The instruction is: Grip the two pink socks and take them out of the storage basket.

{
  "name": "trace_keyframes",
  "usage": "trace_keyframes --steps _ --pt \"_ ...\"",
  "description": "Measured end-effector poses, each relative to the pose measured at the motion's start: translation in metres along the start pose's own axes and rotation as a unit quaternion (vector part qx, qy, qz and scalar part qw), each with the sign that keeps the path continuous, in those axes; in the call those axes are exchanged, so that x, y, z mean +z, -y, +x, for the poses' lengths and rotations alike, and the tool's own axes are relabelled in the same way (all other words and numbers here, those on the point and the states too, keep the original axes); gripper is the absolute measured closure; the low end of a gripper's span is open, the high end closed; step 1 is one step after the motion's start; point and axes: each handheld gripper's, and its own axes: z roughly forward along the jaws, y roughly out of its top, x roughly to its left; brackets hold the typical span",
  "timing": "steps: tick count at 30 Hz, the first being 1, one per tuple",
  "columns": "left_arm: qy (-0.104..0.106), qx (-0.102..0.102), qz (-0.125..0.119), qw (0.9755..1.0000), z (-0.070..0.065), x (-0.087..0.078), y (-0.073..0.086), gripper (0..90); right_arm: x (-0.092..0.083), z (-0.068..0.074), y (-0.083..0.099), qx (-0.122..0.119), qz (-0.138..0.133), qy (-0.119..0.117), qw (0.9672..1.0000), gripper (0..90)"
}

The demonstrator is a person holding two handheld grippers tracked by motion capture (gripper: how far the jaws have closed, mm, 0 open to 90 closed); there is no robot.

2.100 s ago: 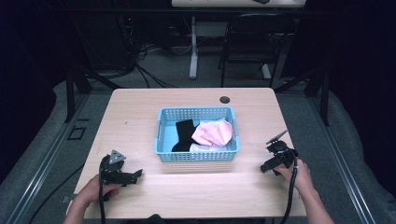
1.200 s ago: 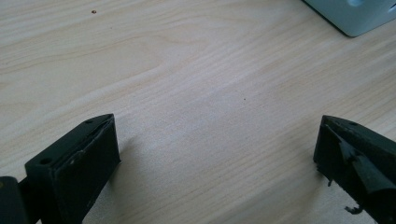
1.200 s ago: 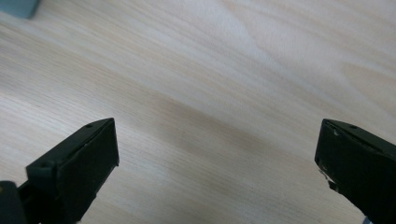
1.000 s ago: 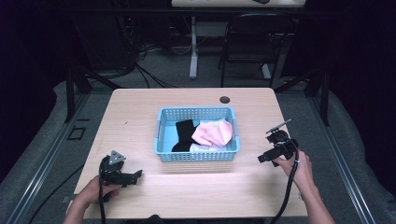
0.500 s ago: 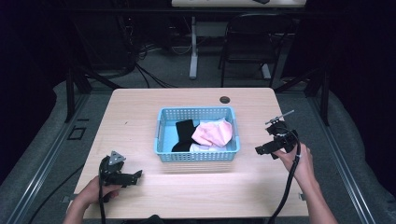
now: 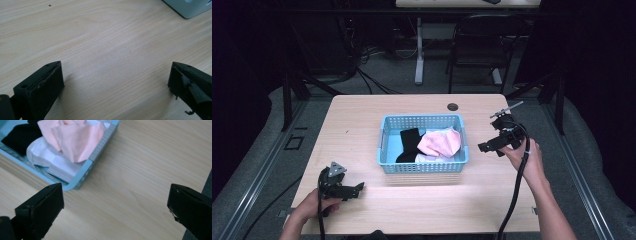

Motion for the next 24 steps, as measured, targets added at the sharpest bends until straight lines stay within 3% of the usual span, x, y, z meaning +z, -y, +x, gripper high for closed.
trace_keyframes --steps 5,14,24 --pt "0.000 0.000 0.000 1.0000 0.000 0.000 0.000 0.0 0.003 0.007 -0.016 -0.008 -0.005 -0.009 0.9999 0.3" --pt "0.000 0.000 0.000 1.0000 0.000 0.000 0.000 0.0 0.025 0.025 -0.044 -0.035 0.010 -0.036 0.9987 0.0" --pt "0.000 0.000 0.000 1.0000 0.000 0.000 0.000 0.0 0.046 0.046 -0.068 -0.068 0.034 -0.050 0.9958 0.0"
